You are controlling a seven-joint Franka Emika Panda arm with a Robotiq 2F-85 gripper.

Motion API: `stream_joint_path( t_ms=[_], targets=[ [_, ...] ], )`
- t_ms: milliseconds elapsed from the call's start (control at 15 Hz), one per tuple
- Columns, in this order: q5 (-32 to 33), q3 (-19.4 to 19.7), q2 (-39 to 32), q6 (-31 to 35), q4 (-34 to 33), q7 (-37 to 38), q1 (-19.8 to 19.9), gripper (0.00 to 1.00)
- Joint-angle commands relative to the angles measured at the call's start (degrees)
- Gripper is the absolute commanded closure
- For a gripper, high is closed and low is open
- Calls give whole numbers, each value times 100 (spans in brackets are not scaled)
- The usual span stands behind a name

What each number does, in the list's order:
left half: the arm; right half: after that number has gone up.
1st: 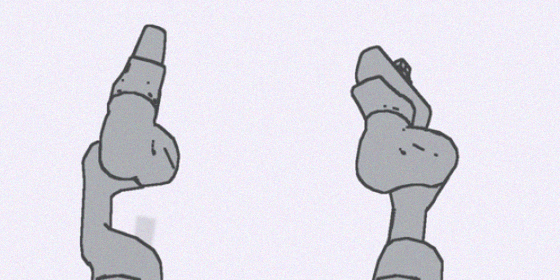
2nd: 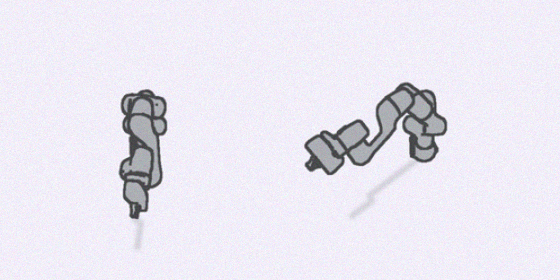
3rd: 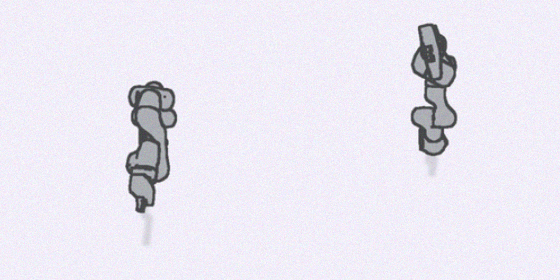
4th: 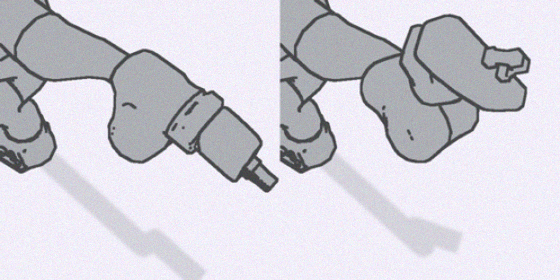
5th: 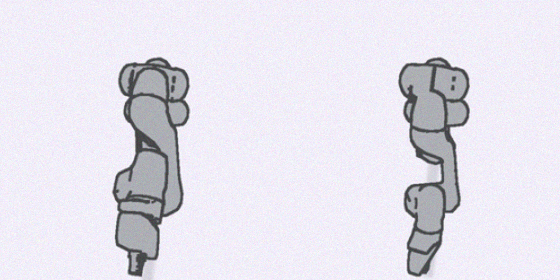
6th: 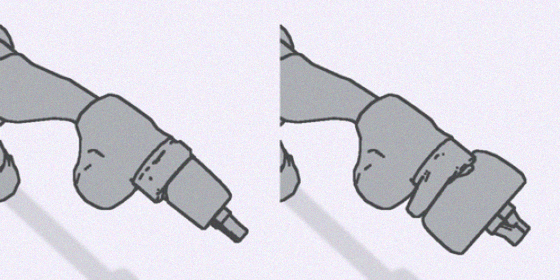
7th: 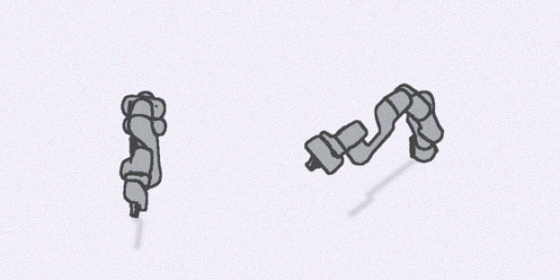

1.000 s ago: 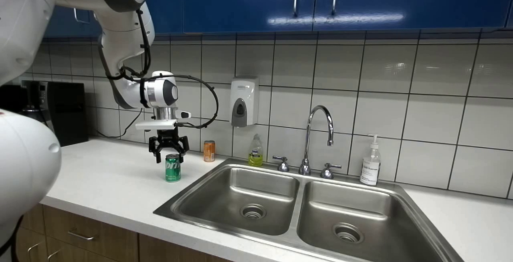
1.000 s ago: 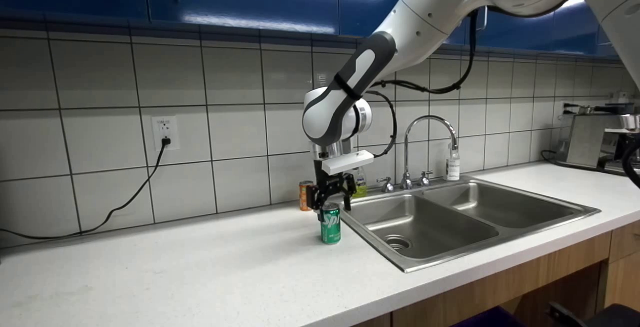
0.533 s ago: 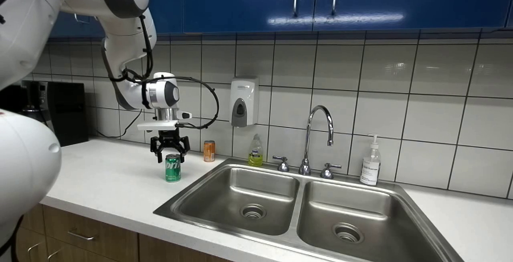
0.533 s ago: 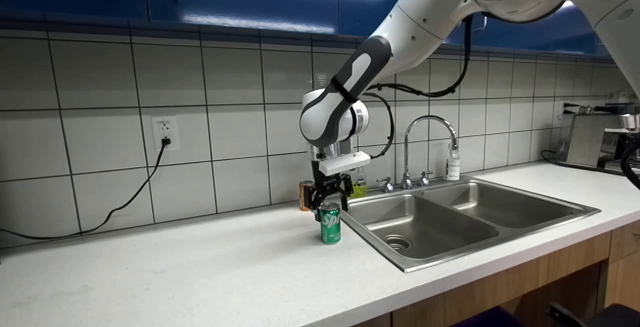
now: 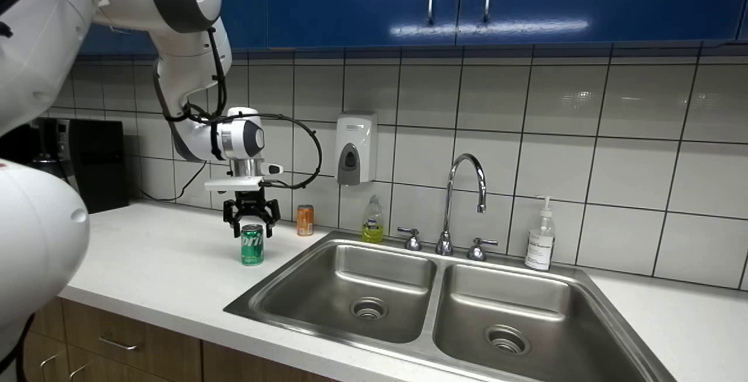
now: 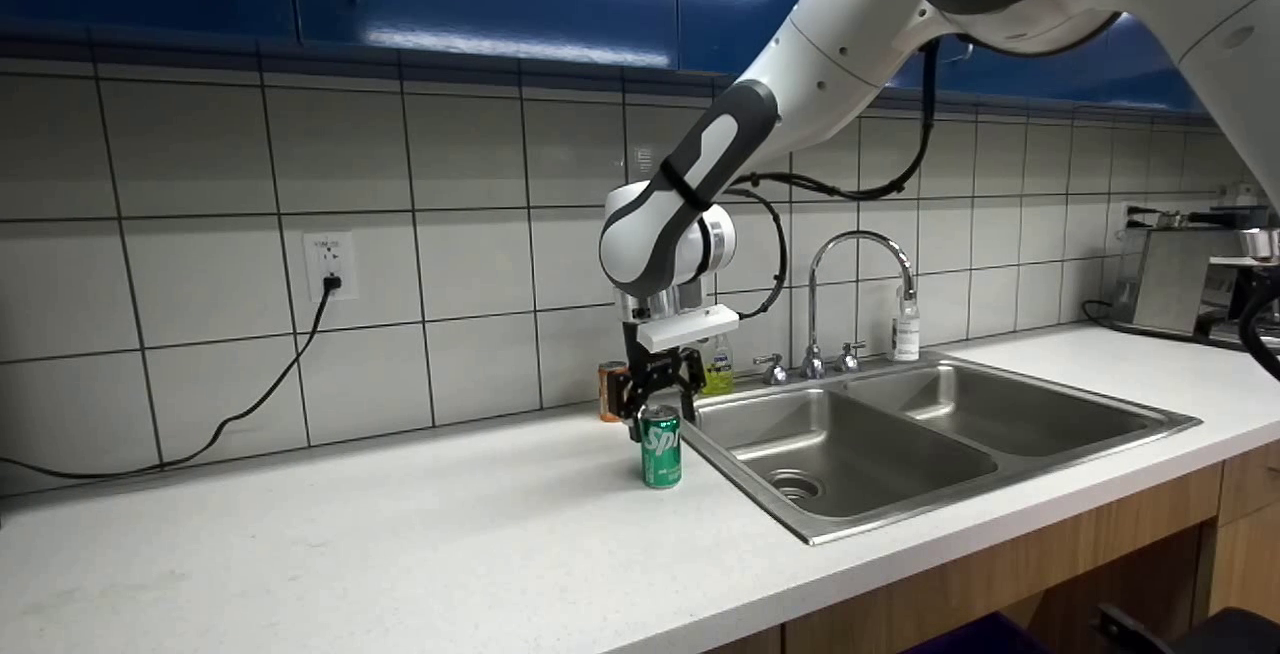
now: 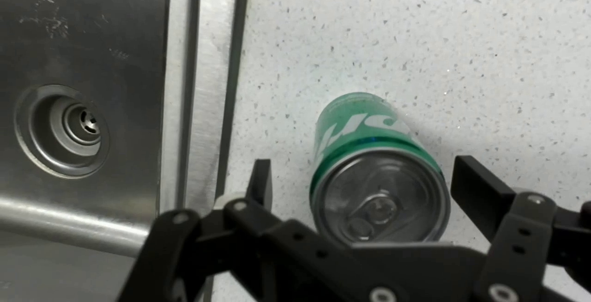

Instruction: Put the green can in the sink on the left.

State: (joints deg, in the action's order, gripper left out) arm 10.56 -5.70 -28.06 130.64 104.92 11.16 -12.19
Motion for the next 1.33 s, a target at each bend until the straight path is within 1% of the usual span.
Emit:
stream_joint_path(
  t_ms=[0, 267, 333, 400, 467, 533, 600, 667, 733, 867, 1067, 1267],
  targets=[
    [-35, 88, -114, -91, -222, -45, -50, 0],
    [-41, 123, -177, -98, -295, -57, -41, 0],
    [-42, 126, -184, -95, -308, -66, -39, 2],
    [-40, 133, -195, -83, -316, -65, -38, 26],
    [-37, 138, -203, -78, -327, -72, -37, 27],
    [-35, 138, -213, -76, -340, -84, -37, 33],
    [-37, 137, -219, -75, -348, -94, -35, 43],
    [-39, 138, -229, -80, -360, -99, -33, 50],
    [-50, 133, -232, -95, -372, -114, -28, 59],
    [-49, 138, -239, -118, -387, -128, -25, 61],
    [-48, 138, -235, -166, -409, -140, -27, 61],
    [-72, 118, -72, -311, -384, -133, -39, 61]
  ],
)
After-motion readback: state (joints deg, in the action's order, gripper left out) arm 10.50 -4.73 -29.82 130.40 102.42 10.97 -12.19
